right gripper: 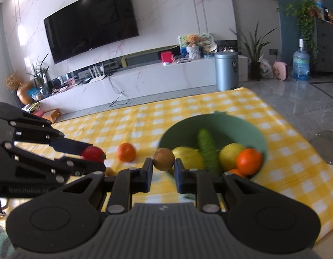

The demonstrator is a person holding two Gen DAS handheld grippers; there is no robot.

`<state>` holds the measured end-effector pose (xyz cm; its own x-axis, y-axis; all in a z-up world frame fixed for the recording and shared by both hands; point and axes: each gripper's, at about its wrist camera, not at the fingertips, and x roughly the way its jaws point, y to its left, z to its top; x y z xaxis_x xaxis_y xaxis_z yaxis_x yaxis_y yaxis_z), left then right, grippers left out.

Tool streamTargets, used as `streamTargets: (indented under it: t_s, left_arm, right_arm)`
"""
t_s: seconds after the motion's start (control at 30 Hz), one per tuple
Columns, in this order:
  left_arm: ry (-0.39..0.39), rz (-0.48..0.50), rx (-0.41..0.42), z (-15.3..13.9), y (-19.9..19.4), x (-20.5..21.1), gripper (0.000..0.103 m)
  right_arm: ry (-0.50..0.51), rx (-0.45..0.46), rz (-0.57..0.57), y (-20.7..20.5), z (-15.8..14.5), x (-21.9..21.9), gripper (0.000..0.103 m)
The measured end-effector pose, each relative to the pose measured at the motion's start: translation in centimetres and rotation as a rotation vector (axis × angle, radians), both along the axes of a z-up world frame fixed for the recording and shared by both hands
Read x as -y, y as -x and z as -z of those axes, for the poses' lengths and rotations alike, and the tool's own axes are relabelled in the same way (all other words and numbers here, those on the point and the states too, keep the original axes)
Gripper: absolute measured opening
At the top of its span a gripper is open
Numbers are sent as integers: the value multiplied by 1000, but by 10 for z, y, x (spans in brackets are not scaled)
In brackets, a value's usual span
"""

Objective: Organize fruits
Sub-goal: 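Carry the tomato and brown fruit into the green bowl and open both tools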

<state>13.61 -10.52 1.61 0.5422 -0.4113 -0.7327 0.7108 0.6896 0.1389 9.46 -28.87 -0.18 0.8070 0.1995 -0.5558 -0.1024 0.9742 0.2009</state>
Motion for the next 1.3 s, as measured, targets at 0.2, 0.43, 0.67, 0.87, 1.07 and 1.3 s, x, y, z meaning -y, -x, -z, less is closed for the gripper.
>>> streamTargets:
  t_s: [0.2,0.43,0.67,0.87,1.07,1.3]
  left_arm:
    - [64,-35,-56,-2,-34,29,31]
    - [104,-117,-182,13,-82,54,31]
    - [109,-210,-301,36,-129,70,31]
    - [51,-270,-345,59,-149,83,31]
    - [48,-322,-378,72,-161,87,31]
    - [33,-349,-402,80,-168,92,32]
  right_arm:
    - [52,8,-8,-12,-1,33,17]
    - [98,-37,-74,-52,13,56,17]
    - [131,-92,-154,-102,30,64,17]
    - [175,-153,-184,-143,51,65,17]
    - [196,-178,-206,-166,64,62,17]
    - [235,-209,-234,-175,74,56,17]
